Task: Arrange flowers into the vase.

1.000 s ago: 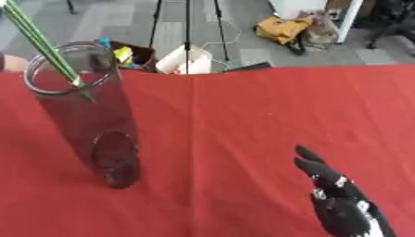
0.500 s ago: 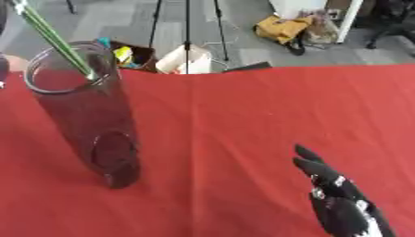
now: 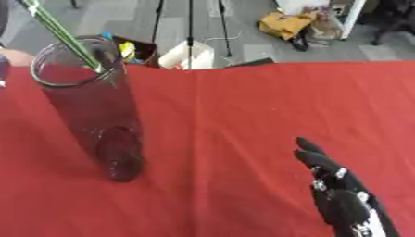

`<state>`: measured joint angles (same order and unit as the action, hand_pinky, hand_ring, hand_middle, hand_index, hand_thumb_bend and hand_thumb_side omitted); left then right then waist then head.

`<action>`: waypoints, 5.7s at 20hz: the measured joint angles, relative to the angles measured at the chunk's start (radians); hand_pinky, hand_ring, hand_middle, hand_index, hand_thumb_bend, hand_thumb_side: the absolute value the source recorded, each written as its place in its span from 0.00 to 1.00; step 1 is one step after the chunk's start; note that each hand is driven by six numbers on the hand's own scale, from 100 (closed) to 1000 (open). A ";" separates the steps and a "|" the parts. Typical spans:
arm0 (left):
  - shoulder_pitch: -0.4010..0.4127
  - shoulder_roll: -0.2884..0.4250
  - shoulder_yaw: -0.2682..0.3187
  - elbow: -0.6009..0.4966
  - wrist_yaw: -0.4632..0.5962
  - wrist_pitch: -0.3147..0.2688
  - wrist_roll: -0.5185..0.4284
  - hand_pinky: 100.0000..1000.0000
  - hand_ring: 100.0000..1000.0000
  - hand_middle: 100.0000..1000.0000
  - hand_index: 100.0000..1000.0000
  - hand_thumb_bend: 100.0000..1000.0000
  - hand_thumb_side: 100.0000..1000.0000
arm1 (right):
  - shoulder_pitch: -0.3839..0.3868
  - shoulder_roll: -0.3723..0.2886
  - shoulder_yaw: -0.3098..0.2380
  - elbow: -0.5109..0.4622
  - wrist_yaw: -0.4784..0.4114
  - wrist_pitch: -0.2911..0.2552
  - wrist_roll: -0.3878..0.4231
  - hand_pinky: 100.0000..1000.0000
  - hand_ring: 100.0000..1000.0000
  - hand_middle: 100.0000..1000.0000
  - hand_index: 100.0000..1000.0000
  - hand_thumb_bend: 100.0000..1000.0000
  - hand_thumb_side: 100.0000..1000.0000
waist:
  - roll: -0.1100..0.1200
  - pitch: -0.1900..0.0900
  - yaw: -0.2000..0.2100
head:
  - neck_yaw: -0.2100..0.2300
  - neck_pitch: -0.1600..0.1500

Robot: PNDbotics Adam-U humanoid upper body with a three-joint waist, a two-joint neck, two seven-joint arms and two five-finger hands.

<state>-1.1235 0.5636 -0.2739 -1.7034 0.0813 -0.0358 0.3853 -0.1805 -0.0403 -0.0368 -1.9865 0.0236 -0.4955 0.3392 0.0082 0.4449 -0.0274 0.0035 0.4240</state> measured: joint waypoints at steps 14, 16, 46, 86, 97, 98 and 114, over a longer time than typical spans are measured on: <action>0.030 0.035 -0.006 0.002 -0.070 0.088 -0.048 0.00 0.10 0.08 0.27 0.00 0.51 | 0.006 -0.007 -0.001 0.000 -0.010 0.001 -0.002 0.96 1.00 0.04 0.86 0.00 1.00 | -0.001 -0.012 0.015 | -0.011 0.006; 0.033 0.035 -0.006 0.005 -0.074 0.108 -0.068 0.00 0.15 0.12 0.31 0.00 0.50 | 0.006 -0.009 -0.002 0.000 -0.011 0.001 -0.003 0.95 1.00 0.04 0.86 0.00 1.00 | -0.001 -0.014 0.015 | -0.013 0.006; 0.064 0.053 -0.012 0.025 -0.171 0.219 -0.288 0.46 0.59 0.55 0.74 0.00 0.54 | 0.012 -0.009 -0.006 0.000 -0.013 0.015 -0.012 0.96 1.00 0.03 0.87 0.00 1.00 | 0.001 -0.018 0.024 | -0.022 0.006; 0.079 0.083 -0.012 0.048 -0.333 0.133 -0.537 0.77 0.81 0.82 0.99 0.00 0.73 | 0.004 -0.009 -0.006 0.000 0.001 0.034 -0.005 0.97 1.00 0.02 0.87 0.00 1.00 | 0.003 -0.014 0.032 | -0.031 -0.004; 0.079 0.086 -0.012 0.050 -0.333 0.107 -0.584 0.80 0.84 0.86 1.00 0.00 0.94 | 0.004 -0.009 -0.006 0.000 0.005 0.038 -0.001 0.97 1.00 0.01 0.87 0.00 1.00 | 0.002 -0.011 0.032 | -0.031 -0.012; 0.079 0.086 -0.012 0.050 -0.329 0.105 -0.586 0.80 0.84 0.86 1.00 0.00 0.95 | 0.004 -0.009 -0.005 0.000 0.005 0.038 0.000 0.97 1.00 0.01 0.87 0.00 1.00 | 0.002 -0.010 0.032 | -0.031 -0.012; 0.084 0.105 -0.011 0.051 -0.389 0.005 -0.723 0.92 0.93 0.97 1.00 0.00 1.00 | 0.004 -0.009 -0.005 0.000 0.010 0.041 0.001 0.97 1.00 0.01 0.87 0.00 1.00 | 0.003 -0.008 0.033 | -0.031 -0.013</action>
<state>-1.0392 0.6684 -0.2853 -1.6520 -0.3075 -0.0306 -0.3374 -0.1770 -0.0489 -0.0421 -1.9865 0.0337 -0.4545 0.3406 0.0110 0.4371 0.0055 -0.0278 0.4113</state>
